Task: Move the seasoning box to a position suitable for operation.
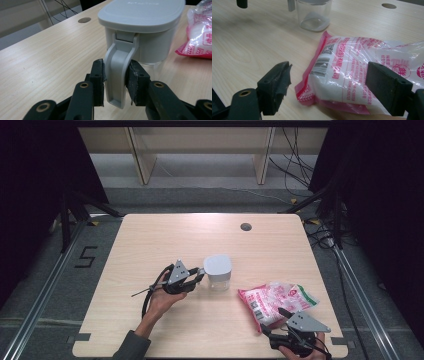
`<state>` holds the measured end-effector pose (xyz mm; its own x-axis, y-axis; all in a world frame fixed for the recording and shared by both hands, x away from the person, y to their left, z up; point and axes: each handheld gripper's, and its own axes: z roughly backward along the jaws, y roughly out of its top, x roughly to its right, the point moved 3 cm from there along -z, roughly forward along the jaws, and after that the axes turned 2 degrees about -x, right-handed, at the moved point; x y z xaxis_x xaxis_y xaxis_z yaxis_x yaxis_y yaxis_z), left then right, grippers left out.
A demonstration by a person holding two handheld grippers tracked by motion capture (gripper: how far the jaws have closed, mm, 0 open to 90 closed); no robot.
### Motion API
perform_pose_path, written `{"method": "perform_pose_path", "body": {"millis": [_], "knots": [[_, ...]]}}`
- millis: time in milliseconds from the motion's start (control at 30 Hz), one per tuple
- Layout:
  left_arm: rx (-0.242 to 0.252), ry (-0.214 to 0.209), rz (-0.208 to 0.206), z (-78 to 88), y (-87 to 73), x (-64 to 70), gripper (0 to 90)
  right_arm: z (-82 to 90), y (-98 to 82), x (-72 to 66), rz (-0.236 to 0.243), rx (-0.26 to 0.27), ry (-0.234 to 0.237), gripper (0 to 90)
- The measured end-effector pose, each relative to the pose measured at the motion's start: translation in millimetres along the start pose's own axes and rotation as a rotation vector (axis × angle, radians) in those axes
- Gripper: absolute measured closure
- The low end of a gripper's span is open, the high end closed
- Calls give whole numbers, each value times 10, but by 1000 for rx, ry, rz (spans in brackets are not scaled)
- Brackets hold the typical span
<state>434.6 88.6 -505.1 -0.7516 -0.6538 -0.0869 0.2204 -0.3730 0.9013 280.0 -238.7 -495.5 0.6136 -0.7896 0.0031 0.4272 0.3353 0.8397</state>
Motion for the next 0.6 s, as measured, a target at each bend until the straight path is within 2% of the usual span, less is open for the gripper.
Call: {"method": "perform_pose_path", "body": {"millis": [33,67,167,200,300,367,400,467,600], "knots": [[0,0,0,0,0,0,683,0,0,0,0,0,0,209],[-18,26,7,-57,-16,-2,682,-7,-1,0,-2,2,6,210],[-28,45,1,-110,-17,14,688,-4,-4,10,3,-2,8,210],[-30,49,19,-110,-17,20,692,-3,-5,11,4,-2,9,210],[-28,50,20,-103,-21,6,698,-2,-4,11,-3,3,5,210],[-10,13,38,-90,-37,-22,701,6,-3,11,-5,2,1,210],[-14,8,43,-76,-43,-31,701,6,-3,11,-5,3,1,210],[-25,-1,28,-47,-50,-46,702,7,-4,12,-6,4,2,210],[-22,-24,26,-30,-57,-54,701,1,-6,15,-7,0,8,209]]}}
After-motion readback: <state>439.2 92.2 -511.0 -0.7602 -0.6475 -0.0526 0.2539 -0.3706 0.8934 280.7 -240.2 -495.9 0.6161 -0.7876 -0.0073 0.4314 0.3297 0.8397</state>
